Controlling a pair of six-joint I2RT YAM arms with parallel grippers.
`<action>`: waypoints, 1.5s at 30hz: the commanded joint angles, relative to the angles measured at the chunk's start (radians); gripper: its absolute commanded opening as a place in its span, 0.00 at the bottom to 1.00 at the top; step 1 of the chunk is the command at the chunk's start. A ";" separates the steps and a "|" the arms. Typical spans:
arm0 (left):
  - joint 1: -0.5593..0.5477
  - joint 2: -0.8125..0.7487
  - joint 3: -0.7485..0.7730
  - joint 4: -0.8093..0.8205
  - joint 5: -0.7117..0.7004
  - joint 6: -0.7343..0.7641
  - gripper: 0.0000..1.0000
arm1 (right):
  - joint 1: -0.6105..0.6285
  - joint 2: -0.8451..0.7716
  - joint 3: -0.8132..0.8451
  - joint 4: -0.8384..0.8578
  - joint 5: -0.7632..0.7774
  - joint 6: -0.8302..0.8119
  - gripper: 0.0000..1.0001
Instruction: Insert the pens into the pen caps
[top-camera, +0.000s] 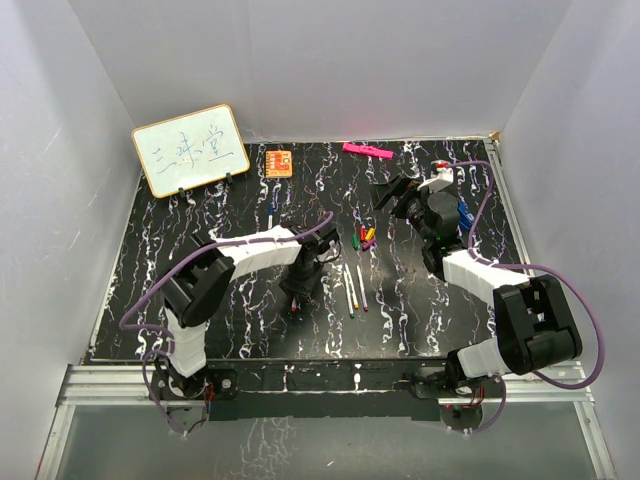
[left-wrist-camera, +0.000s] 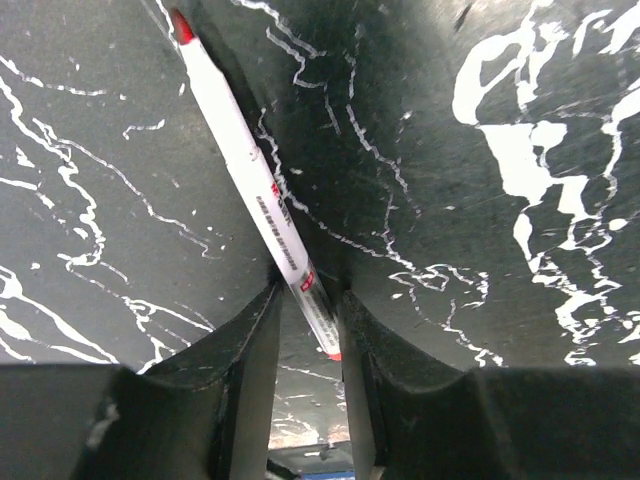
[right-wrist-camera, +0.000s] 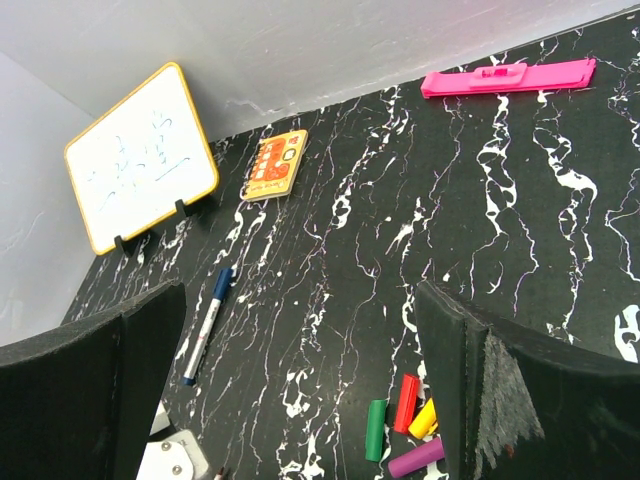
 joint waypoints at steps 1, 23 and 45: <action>0.002 0.083 -0.068 -0.057 -0.088 0.030 0.26 | -0.005 -0.014 -0.003 0.057 -0.006 0.000 0.97; 0.057 -0.042 -0.141 0.157 -0.036 -0.009 0.00 | -0.003 -0.013 0.070 -0.171 0.044 -0.089 0.78; 0.078 -0.562 -0.329 0.489 0.000 -0.002 0.00 | 0.133 0.189 0.276 -0.507 0.195 -0.221 0.36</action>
